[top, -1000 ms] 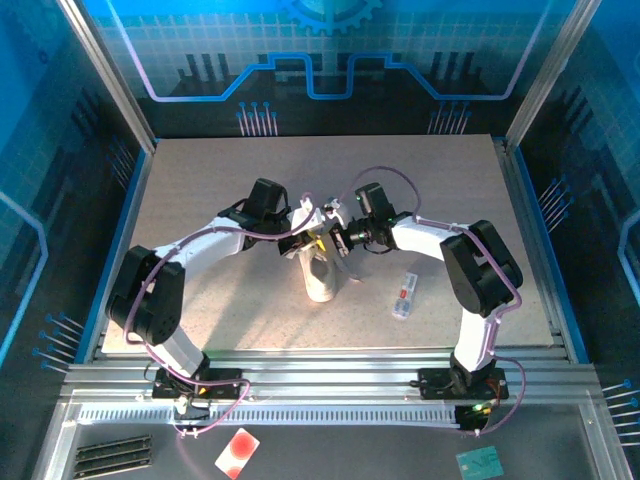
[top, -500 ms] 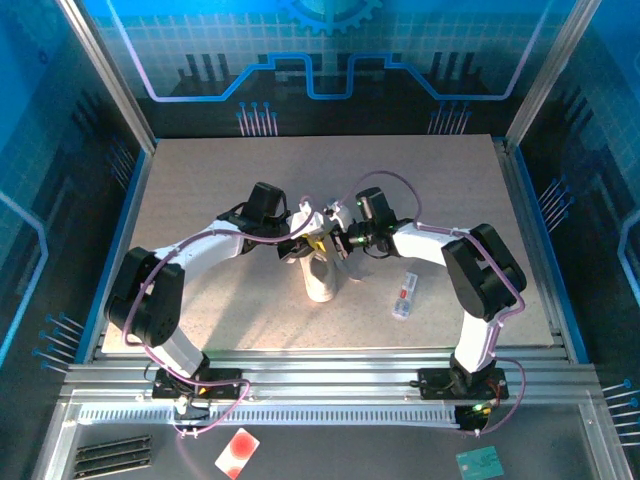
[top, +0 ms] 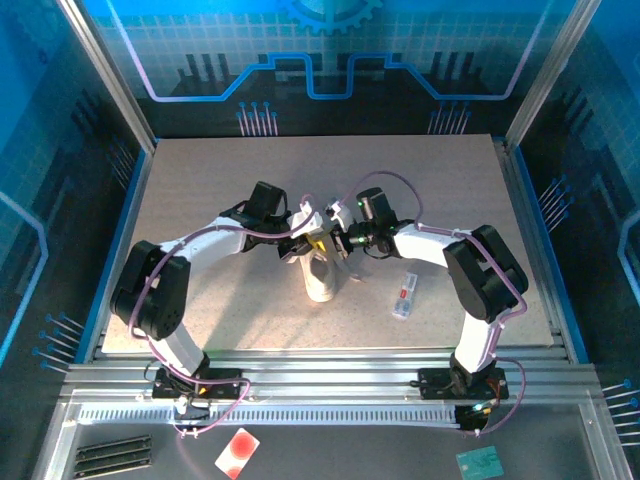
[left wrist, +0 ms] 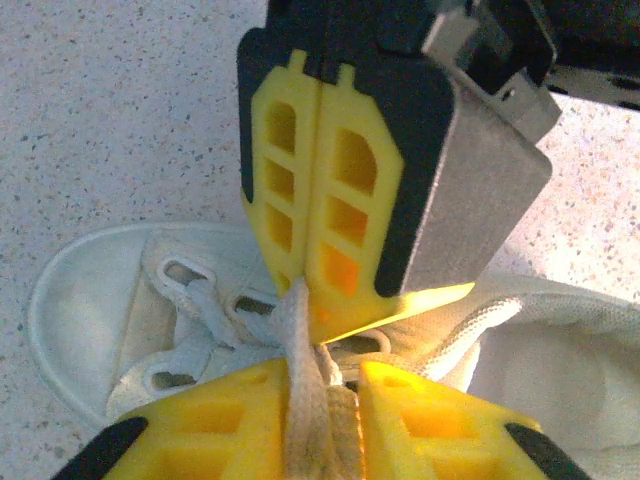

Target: Tie the shoes

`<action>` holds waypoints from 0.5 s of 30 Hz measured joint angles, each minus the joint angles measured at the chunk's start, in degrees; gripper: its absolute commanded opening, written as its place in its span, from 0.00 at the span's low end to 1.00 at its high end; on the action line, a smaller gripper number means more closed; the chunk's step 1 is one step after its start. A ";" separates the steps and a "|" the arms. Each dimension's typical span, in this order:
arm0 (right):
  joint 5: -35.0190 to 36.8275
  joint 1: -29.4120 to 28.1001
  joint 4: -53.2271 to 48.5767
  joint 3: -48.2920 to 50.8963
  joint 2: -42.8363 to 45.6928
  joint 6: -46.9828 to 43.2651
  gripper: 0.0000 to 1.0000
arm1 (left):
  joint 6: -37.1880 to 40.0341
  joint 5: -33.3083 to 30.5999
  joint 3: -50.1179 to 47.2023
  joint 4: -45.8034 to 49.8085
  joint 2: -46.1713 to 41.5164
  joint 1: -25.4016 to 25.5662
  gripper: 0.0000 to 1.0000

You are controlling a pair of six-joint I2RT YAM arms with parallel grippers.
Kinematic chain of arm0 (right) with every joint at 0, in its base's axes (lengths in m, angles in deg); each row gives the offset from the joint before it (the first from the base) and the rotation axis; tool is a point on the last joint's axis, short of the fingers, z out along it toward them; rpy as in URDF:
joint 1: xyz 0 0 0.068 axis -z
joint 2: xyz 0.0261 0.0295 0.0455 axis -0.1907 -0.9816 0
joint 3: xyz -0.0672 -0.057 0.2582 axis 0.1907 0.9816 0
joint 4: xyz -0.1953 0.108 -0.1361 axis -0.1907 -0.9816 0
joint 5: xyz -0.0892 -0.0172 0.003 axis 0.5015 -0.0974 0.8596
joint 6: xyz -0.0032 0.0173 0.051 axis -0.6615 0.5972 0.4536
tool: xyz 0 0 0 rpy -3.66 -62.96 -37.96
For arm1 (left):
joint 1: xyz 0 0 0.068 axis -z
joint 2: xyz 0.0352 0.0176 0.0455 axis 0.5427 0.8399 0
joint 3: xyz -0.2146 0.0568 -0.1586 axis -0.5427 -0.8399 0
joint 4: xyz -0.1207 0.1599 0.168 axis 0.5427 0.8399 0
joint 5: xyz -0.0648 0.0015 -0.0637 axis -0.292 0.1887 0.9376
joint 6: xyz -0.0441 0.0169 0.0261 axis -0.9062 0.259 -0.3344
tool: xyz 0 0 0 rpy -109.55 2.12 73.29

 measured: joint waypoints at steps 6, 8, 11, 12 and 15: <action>-0.04 0.02 0.00 0.00 0.02 0.42 0.07 | 0.50 -0.09 0.00 -0.17 0.00 0.00 0.00; -0.09 0.02 0.00 0.00 0.02 0.68 0.07 | 0.55 -0.09 0.00 -0.20 0.02 0.00 0.03; -0.22 0.02 0.13 0.11 0.11 0.85 0.07 | 0.79 -0.09 0.00 -0.31 0.02 0.00 0.25; -0.24 0.02 0.20 0.11 0.13 0.83 0.07 | 0.83 -0.04 0.00 -0.37 0.02 0.00 0.28; -0.26 0.02 0.37 0.11 0.22 0.83 0.07 | 0.48 -0.07 0.00 -0.46 0.02 0.00 0.30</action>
